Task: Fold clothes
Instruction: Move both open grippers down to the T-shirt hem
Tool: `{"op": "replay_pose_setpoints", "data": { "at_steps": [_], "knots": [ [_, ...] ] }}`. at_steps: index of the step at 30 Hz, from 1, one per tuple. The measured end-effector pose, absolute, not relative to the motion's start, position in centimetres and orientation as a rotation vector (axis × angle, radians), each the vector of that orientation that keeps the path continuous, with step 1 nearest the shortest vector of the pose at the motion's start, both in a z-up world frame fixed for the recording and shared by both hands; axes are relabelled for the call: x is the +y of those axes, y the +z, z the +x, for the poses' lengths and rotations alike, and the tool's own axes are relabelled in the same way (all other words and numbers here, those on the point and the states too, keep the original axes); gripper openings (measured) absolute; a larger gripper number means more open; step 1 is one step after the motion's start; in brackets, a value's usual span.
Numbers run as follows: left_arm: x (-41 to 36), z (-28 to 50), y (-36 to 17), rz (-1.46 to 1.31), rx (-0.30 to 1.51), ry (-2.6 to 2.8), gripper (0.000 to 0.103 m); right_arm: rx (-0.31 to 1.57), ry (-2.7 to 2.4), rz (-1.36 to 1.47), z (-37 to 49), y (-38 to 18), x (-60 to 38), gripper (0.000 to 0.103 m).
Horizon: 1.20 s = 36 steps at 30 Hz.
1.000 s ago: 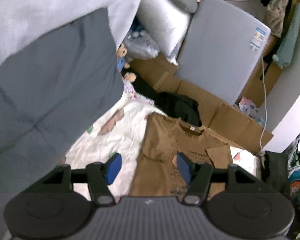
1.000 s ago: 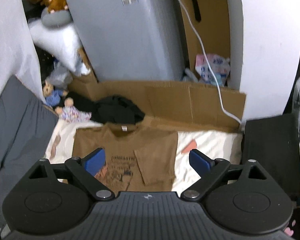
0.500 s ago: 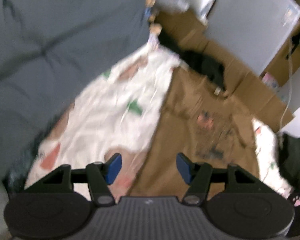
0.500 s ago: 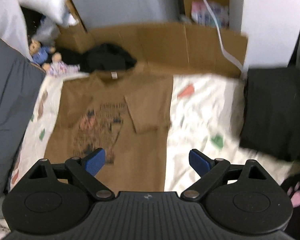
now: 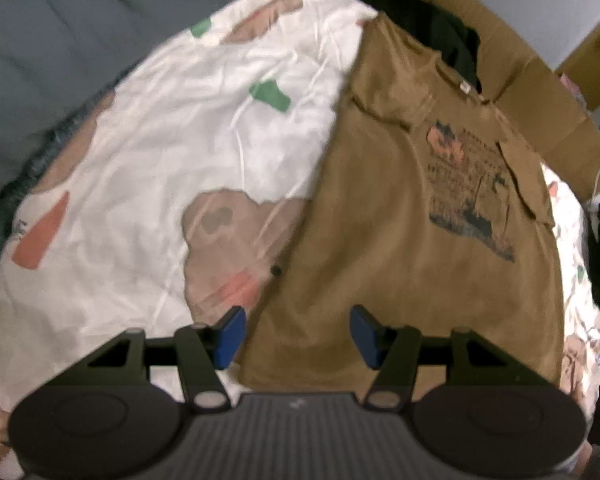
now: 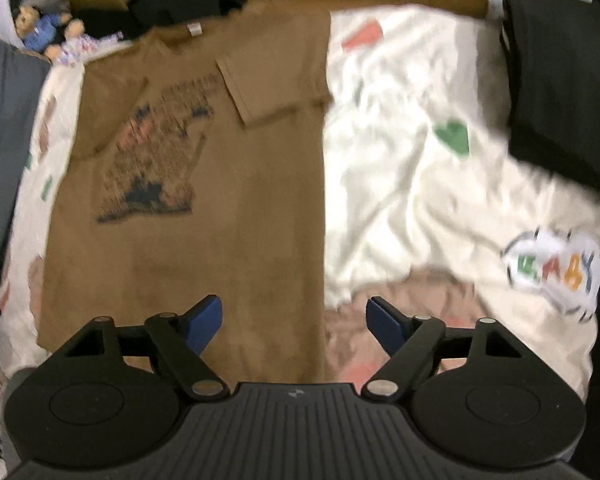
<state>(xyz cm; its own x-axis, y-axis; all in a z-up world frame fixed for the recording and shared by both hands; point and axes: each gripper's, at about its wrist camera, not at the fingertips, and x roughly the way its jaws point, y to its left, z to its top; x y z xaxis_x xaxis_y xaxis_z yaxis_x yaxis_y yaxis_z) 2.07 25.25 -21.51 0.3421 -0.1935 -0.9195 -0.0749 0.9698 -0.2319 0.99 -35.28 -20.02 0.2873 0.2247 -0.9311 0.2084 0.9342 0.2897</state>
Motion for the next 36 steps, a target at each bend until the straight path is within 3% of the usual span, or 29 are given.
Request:
{"op": "replay_pose_setpoints", "data": {
  "at_steps": [10, 14, 18, 25, 36],
  "knots": [
    [25.3, 2.0, -25.0, -0.220, 1.281, -0.054, 0.060, 1.404, 0.023, 0.364, -2.0, -25.8, -34.7, 0.071],
    [25.5, 1.8, -25.7, -0.222, 1.292, -0.058, 0.059, 1.440, 0.051, 0.373, -2.3, -27.6, -33.8, 0.060],
    [25.8, 2.2, -26.2, -0.228, 1.307, -0.063, 0.055, 1.476, 0.078, 0.356, -2.6, -28.9, -32.7, 0.053],
    [26.3, 2.2, -27.6, -0.272, 1.346, -0.091, 0.042, 1.494, 0.072, 0.369, -3.1, -29.8, -32.4, 0.049],
    [26.8, 1.7, -29.6, -0.293, 1.386, -0.083, 0.041, 1.515, 0.043, 0.456, -4.0, -31.4, -33.1, 0.038]
  ]
}}
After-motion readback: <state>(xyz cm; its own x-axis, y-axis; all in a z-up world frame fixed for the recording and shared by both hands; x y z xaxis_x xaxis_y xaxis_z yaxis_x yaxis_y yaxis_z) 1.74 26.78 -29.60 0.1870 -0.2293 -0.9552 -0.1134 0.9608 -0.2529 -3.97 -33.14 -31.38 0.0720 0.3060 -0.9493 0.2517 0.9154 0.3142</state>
